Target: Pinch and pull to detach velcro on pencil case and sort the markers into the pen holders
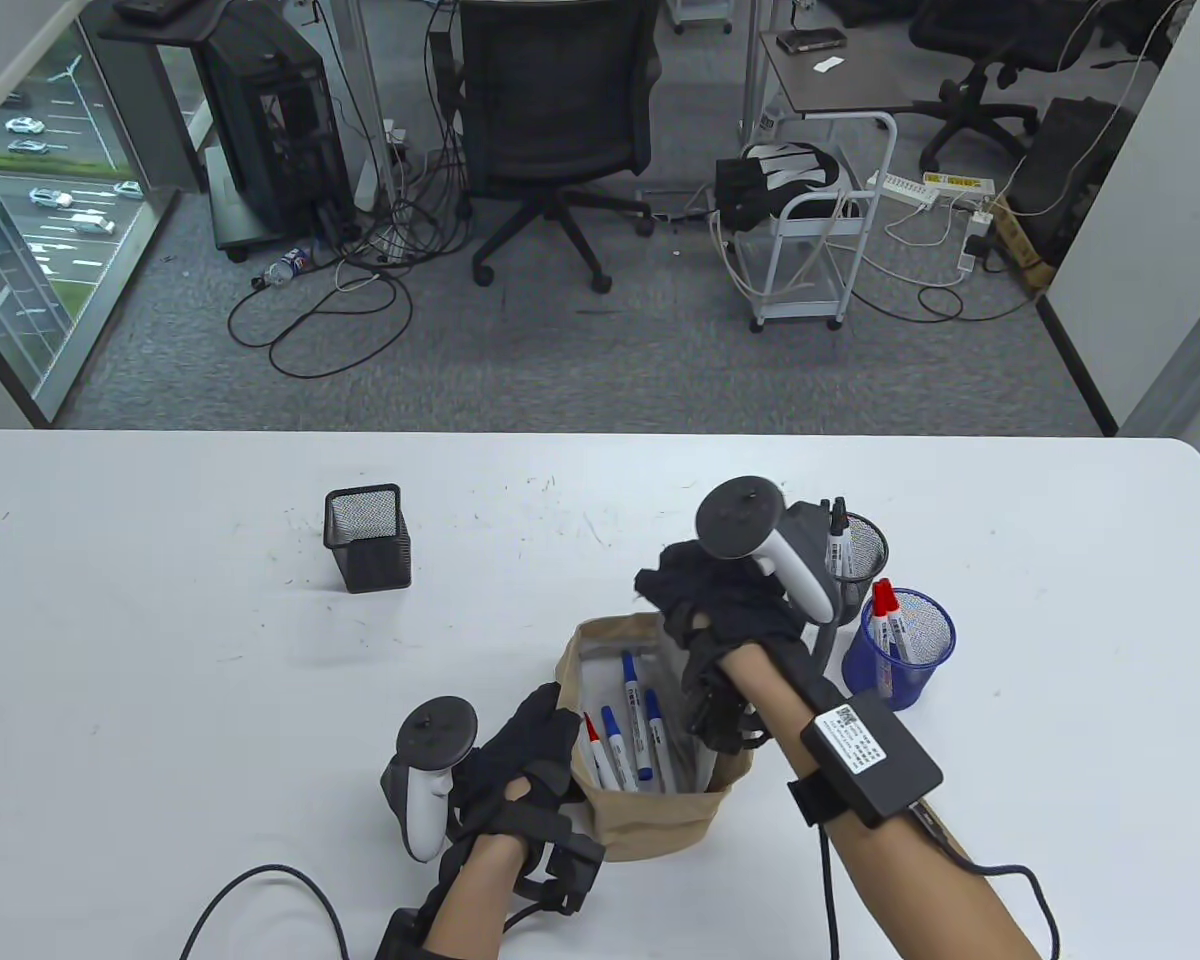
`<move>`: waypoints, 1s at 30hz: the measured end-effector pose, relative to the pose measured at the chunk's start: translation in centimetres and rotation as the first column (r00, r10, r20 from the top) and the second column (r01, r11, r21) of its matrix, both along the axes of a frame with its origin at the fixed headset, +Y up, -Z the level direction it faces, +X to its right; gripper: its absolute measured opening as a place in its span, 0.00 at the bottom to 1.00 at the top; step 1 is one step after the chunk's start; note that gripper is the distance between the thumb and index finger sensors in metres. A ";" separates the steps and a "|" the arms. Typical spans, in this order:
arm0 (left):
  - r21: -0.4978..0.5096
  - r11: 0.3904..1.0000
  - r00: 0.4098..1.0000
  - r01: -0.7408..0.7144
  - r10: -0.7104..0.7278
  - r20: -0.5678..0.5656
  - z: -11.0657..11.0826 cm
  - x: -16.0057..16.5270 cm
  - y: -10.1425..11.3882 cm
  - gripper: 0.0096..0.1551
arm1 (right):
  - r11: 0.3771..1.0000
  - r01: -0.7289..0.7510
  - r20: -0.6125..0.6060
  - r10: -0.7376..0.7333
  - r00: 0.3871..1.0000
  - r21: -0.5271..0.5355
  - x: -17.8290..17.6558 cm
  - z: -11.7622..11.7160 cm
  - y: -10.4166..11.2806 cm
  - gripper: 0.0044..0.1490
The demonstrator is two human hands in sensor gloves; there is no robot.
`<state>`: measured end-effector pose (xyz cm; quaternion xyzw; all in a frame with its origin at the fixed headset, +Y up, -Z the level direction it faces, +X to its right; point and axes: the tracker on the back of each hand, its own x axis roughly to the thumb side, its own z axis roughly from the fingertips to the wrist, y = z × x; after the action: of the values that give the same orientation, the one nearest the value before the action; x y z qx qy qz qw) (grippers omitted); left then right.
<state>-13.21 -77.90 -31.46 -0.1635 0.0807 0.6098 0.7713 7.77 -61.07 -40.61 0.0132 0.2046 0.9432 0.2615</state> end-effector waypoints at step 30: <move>0.022 0.997 0.993 0.074 -0.072 -0.092 0.0 -0.9 0.2 0.34 | 0.830 -0.509 -0.239 0.460 0.855 -0.226 -8.5 -2.2 -12.4 0.38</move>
<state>-14.11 -77.68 -31.42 -0.1227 0.1142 0.5891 0.7905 -0.73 -73.50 -42.85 0.0060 0.3550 0.9348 -0.0068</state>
